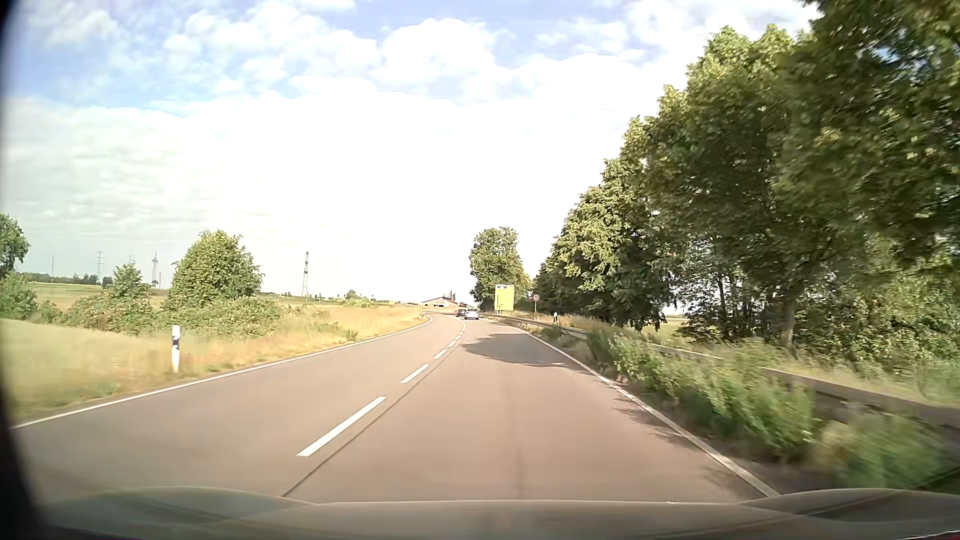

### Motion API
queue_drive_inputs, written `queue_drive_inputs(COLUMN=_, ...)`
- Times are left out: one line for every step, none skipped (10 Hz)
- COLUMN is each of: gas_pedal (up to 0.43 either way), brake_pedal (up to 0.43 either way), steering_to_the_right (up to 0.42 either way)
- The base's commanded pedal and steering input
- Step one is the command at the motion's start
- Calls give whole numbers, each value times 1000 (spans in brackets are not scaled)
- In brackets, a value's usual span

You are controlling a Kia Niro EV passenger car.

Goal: Follow the waypoints while adhering to traffic rules and regulations

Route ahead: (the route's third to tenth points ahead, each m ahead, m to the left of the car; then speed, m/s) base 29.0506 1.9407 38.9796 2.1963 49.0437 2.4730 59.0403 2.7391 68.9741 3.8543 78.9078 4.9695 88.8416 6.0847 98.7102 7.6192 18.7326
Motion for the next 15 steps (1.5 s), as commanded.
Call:
queue_drive_inputs(gas_pedal=98, brake_pedal=30, steering_to_the_right=-4)
queue_drive_inputs(gas_pedal=98, brake_pedal=30, steering_to_the_right=-4)
queue_drive_inputs(gas_pedal=98, brake_pedal=30, steering_to_the_right=-3)
queue_drive_inputs(gas_pedal=98, brake_pedal=30, steering_to_the_right=-3)
queue_drive_inputs(gas_pedal=98, brake_pedal=30, steering_to_the_right=-4)
queue_drive_inputs(gas_pedal=98, brake_pedal=30, steering_to_the_right=-3)
queue_drive_inputs(gas_pedal=98, brake_pedal=30, steering_to_the_right=-3)
queue_drive_inputs(gas_pedal=98, brake_pedal=30, steering_to_the_right=-4)
queue_drive_inputs(gas_pedal=98, brake_pedal=24, steering_to_the_right=-3)
queue_drive_inputs(gas_pedal=98, brake_pedal=30, steering_to_the_right=-3)
queue_drive_inputs(gas_pedal=98, brake_pedal=30, steering_to_the_right=-3)
queue_drive_inputs(gas_pedal=98, brake_pedal=30, steering_to_the_right=-4)
queue_drive_inputs(gas_pedal=98, brake_pedal=30, steering_to_the_right=-4)
queue_drive_inputs(gas_pedal=98, brake_pedal=30, steering_to_the_right=-5)
queue_drive_inputs(gas_pedal=98, brake_pedal=30, steering_to_the_right=-6)
